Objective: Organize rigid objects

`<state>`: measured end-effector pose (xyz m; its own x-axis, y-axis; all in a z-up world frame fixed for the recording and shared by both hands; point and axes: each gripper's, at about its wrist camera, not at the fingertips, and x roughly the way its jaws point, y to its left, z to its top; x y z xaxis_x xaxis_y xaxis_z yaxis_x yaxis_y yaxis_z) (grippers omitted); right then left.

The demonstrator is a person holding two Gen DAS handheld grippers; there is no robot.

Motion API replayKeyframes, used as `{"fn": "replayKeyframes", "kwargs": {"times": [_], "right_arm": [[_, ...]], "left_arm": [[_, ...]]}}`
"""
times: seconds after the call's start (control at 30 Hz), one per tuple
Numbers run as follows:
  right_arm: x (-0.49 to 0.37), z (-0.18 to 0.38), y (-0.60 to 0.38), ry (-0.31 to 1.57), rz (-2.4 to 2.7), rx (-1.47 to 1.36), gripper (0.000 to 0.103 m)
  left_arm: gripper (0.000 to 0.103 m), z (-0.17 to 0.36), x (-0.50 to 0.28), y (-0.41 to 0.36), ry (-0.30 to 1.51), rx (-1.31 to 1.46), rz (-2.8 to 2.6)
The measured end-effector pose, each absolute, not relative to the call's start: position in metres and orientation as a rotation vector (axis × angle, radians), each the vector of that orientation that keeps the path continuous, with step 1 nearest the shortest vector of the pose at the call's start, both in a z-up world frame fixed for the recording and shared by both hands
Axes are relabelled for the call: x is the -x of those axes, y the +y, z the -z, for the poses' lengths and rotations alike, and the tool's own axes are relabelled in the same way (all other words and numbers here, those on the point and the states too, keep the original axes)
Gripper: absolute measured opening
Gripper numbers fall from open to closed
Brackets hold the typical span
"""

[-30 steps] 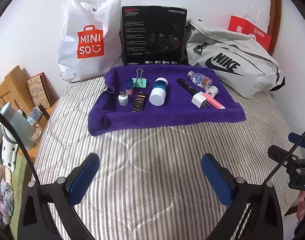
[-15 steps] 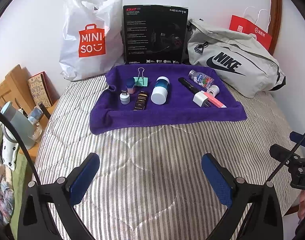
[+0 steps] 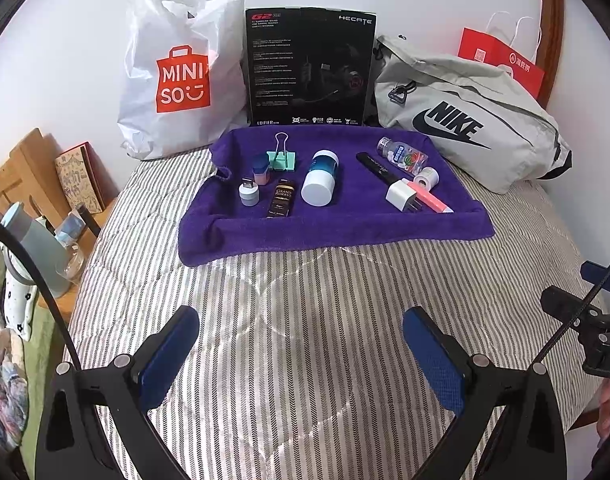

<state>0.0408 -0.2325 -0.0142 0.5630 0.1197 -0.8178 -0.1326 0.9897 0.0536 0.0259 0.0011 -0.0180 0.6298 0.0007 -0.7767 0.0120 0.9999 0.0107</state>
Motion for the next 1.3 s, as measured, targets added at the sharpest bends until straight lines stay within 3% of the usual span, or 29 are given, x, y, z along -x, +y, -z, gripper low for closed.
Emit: {"fn": "replayKeyframes", "kwargs": {"times": [1.3], "right_arm": [[-0.0388,0.0152,-0.2323,0.968,-0.156,0.025,0.103]], "left_arm": [[0.103,0.0161,-0.0232,0.003,0.887,-0.013,-0.015]]}}
